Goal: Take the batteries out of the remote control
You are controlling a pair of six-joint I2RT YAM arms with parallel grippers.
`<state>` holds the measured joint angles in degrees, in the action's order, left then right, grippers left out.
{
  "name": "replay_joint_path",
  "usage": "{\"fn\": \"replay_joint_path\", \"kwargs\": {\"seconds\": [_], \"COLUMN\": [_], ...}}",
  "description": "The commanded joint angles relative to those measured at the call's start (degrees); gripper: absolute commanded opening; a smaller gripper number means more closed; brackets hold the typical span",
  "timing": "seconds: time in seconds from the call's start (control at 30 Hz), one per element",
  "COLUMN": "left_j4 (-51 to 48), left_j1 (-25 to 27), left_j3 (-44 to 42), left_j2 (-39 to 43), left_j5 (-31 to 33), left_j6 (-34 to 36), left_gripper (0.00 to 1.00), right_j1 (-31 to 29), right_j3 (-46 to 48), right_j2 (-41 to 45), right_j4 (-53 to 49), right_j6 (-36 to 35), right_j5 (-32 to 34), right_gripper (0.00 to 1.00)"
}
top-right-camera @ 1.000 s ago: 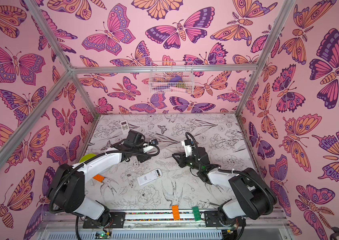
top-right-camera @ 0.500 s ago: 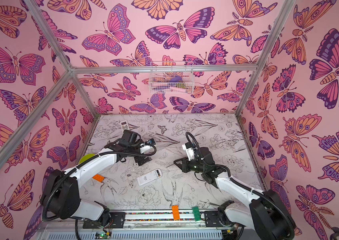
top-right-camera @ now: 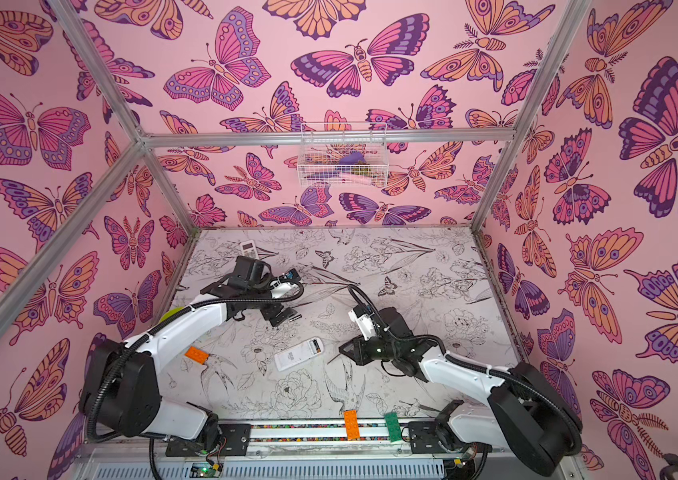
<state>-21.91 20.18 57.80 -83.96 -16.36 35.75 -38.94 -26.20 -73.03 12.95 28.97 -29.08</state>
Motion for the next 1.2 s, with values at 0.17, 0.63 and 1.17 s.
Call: {"fn": "replay_joint_path", "kwargs": {"seconds": [0.17, 0.63, 1.17], "left_j4": [1.66, 1.58, 1.09], "left_j1": [-2.24, -5.14, -7.03], "left_j3": [-1.86, -1.84, -1.60], "left_j2": [1.95, 2.39, 2.80], "left_j5": [-1.96, -2.79, -3.61], "left_j6": [-0.53, -1.42, -2.27], "left_gripper": [1.00, 1.00, 1.00], "right_j1": [-0.62, -1.05, -1.93], "right_j3": [-1.11, -6.03, -16.98], "right_j2": [-5.11, -13.93, -28.02], "right_j4": [9.19, 14.00, 17.57], "right_j6": [1.44, 1.16, 2.62], "right_j5": [2.92, 2.35, -2.23], "right_gripper": [0.00, 0.00, 0.00]}}
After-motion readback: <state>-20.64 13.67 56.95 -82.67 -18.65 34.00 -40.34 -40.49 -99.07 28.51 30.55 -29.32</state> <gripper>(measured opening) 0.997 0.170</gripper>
